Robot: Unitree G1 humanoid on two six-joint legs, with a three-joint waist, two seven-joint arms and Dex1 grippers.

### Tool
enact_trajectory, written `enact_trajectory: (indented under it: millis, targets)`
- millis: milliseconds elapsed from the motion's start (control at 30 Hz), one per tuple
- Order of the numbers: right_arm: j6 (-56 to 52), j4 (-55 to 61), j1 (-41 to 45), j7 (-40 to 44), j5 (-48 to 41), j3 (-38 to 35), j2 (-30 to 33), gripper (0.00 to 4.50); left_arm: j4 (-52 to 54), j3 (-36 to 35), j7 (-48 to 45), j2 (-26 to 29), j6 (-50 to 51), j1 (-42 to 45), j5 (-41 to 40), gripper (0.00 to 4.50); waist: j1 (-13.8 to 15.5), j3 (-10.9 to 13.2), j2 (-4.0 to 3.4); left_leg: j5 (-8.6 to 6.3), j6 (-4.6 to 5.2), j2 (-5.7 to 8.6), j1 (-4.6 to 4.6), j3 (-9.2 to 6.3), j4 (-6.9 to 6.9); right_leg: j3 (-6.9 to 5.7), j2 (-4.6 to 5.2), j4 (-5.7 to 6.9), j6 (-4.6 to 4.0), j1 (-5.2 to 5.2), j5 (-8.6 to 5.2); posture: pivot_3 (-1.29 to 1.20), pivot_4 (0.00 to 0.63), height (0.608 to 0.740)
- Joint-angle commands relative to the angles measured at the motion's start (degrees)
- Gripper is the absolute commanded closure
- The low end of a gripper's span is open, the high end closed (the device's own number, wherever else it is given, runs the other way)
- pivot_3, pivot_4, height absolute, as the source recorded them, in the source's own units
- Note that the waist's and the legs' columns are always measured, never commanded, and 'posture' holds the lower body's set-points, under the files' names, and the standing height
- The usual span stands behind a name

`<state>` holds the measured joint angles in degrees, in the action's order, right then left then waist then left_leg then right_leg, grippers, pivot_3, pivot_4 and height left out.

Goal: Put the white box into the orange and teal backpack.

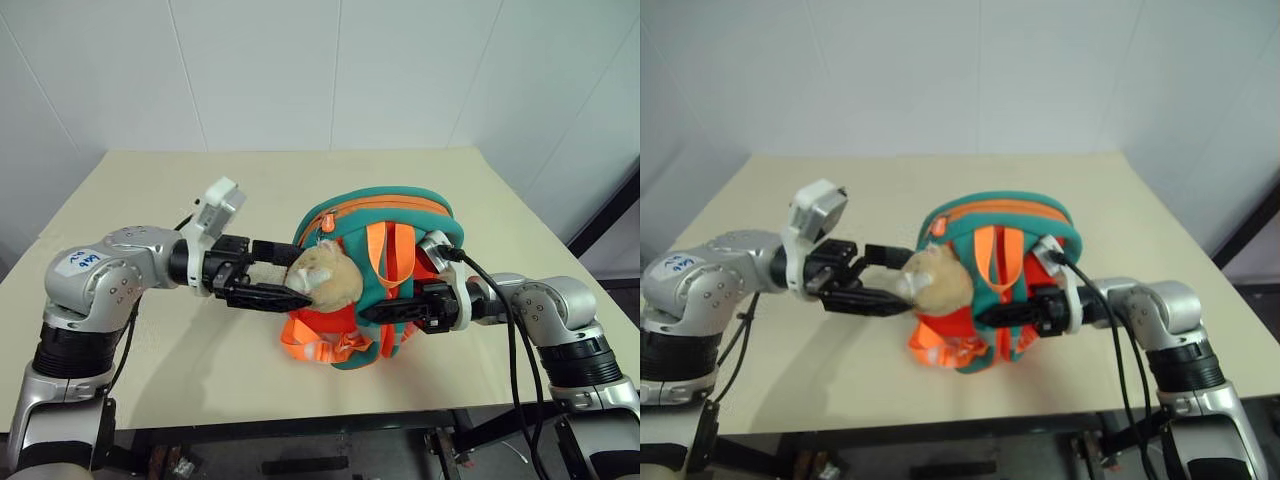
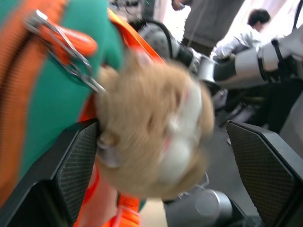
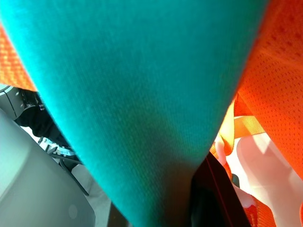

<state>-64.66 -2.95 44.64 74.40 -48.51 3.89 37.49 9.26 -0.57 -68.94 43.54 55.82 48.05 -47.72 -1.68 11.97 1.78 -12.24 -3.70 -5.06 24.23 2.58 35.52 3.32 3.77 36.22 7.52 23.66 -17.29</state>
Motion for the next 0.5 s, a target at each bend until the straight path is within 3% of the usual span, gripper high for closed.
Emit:
enact_trajectory:
  millis: [33,300,500]
  targets:
    - [0.37,1.15,0.43,0.40,-0.91,-1.10,-0.12,4.41,2.59,1.10,-0.15,0.49,-0.83,-0.07,0.73,0.01,-0.01,0.00,0.00,0.00,0.00,0.00,0.00,0.00,0.00,0.00,0.00,0.00,0.00,0.00,0.00,0.00,0.150,0.740]
    - [0.38,1.07,0.48,0.31,-0.90,-0.91,-0.55,4.41,0.91,-1.69,5.89,-6.65,-1.90,1.78,-1.18,0.01,0.04,0.00,0.00,0.00,0.01,0.00,0.02,-0.01,0.05,0.00,0.00,0.00,0.00,-0.01,0.00,0.00,0.150,0.740]
    - [0.26,1.12,0.29,0.33,-0.92,-1.05,-0.40,4.41,0.22,-4.70,8.84,-7.68,0.43,1.40,-4.04,0.01,0.02,0.00,0.00,0.00,0.01,0.00,0.00,-0.01,0.05,0.02,-0.01,0.05,0.00,0.00,0.00,0.00,0.150,0.740]
